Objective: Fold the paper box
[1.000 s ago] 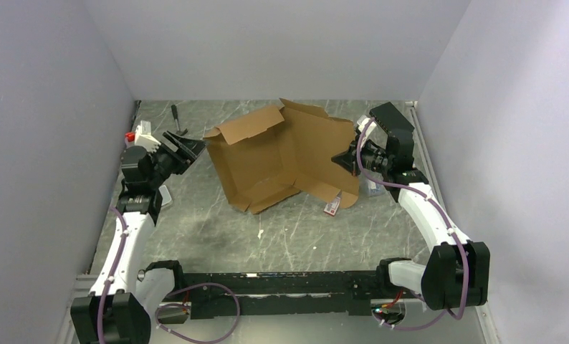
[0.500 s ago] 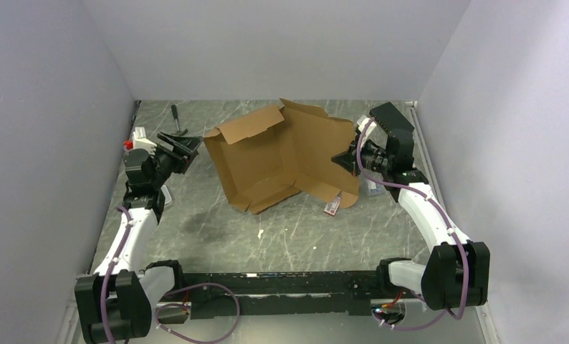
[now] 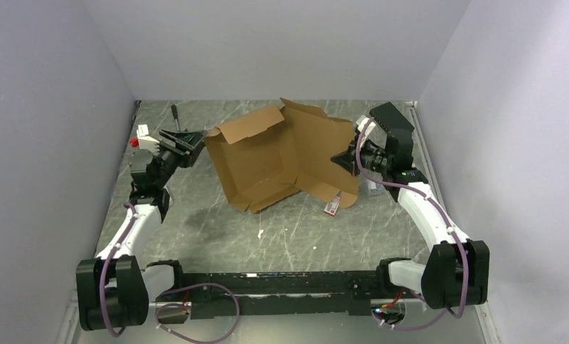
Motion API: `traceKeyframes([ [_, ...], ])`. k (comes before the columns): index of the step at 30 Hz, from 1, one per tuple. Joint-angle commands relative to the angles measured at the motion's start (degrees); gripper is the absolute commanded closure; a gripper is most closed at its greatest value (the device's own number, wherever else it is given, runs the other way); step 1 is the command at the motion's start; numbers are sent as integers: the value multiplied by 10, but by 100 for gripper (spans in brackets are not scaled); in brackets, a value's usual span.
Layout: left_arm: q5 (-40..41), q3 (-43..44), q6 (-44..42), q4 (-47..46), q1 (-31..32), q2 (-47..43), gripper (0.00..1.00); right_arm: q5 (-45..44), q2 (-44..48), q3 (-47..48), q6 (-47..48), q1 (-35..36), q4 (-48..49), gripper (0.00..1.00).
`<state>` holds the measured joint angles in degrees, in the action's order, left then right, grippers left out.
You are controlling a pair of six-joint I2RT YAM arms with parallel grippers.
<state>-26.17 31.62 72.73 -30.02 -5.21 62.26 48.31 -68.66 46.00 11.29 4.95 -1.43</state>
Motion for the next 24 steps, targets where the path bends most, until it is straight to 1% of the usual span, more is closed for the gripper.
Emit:
traceKeyframes([
  [1,-11,4,18,-62,19,6,33,6,-6,9,-7,6,-16,100],
  [8,5,24,17,-67,48,12,33,5,-7,9,-6,9,-16,100],
  [9,8,24,18,-70,61,13,33,4,-8,9,-6,9,-16,100],
  [19,49,-2,33,-117,93,3,30,-4,-11,11,-3,12,-19,100],
  [22,55,0,34,-108,97,5,32,-5,-10,12,-4,13,-19,100],
  [24,58,11,25,-80,99,4,34,-4,-9,11,-4,13,-20,100],
])
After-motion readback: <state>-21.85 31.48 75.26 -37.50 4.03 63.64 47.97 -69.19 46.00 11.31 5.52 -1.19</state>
